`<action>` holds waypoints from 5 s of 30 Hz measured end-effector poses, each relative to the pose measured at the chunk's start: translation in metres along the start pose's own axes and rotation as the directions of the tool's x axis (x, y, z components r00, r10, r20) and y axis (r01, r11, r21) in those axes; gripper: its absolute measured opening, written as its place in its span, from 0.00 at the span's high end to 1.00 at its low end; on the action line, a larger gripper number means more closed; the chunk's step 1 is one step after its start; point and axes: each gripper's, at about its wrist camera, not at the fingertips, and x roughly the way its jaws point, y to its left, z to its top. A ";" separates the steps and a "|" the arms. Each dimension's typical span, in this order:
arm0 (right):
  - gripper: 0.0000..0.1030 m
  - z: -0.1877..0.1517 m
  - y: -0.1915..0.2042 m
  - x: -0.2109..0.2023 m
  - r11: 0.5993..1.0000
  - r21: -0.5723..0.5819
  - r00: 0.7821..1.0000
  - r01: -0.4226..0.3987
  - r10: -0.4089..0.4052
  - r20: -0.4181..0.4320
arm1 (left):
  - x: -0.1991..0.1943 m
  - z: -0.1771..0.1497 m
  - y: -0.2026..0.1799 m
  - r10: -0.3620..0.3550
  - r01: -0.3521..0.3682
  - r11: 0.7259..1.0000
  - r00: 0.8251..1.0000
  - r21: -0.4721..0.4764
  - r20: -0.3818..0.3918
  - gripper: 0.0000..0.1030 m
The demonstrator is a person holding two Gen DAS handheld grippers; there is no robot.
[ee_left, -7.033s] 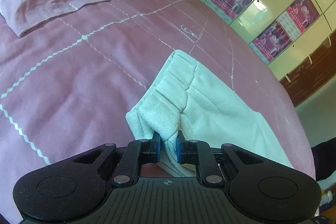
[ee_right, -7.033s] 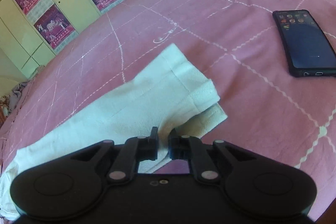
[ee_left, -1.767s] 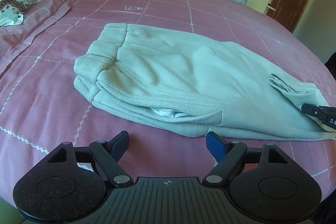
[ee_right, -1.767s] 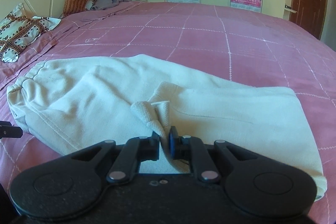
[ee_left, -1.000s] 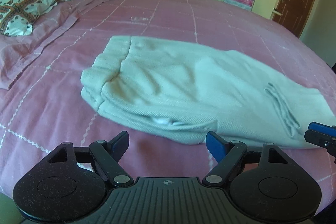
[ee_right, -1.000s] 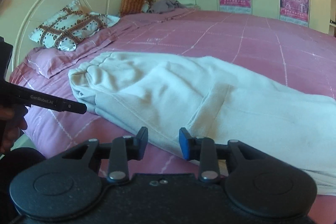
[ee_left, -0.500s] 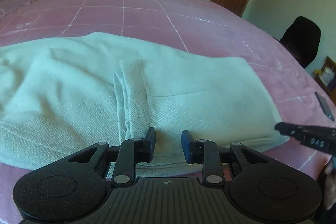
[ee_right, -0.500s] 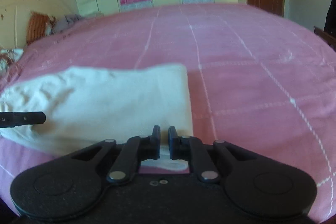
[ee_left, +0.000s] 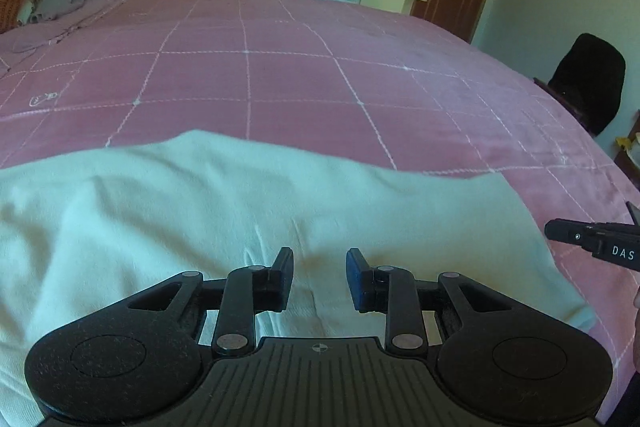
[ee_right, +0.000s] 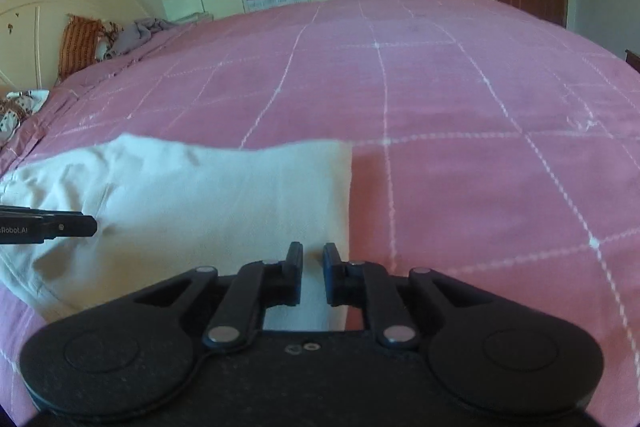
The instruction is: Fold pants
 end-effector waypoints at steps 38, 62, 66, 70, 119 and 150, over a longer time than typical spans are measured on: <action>0.46 -0.055 -0.015 -0.073 0.995 0.077 0.992 0.060 -0.068 0.104 | -0.095 -0.068 0.031 0.138 -0.131 0.989 0.986 -0.072 0.091 0.17; 0.43 -0.061 -0.022 -0.061 0.987 0.156 0.994 0.050 -0.064 0.088 | -0.070 -0.111 0.290 0.035 0.323 0.602 0.903 -0.730 0.429 0.85; 0.43 -0.055 -0.032 -0.062 0.982 0.167 0.988 0.084 -0.103 0.112 | -0.039 -0.123 0.305 0.033 0.191 0.563 0.967 -0.805 0.252 0.82; 0.43 -0.049 -0.042 -0.060 0.975 0.196 0.983 0.104 -0.130 0.128 | -0.040 -0.102 0.296 0.050 0.152 0.618 0.972 -0.771 0.231 0.82; 0.38 -0.065 -0.066 -0.085 0.929 0.363 0.980 -0.063 -0.011 0.199 | -0.153 -0.036 0.060 -0.028 0.035 0.999 0.974 -0.028 0.226 0.33; 0.74 -0.007 0.034 -0.084 0.908 0.306 0.936 -0.286 0.195 0.294 | -0.099 -0.048 0.058 0.025 -0.002 0.996 0.967 -0.091 0.253 0.33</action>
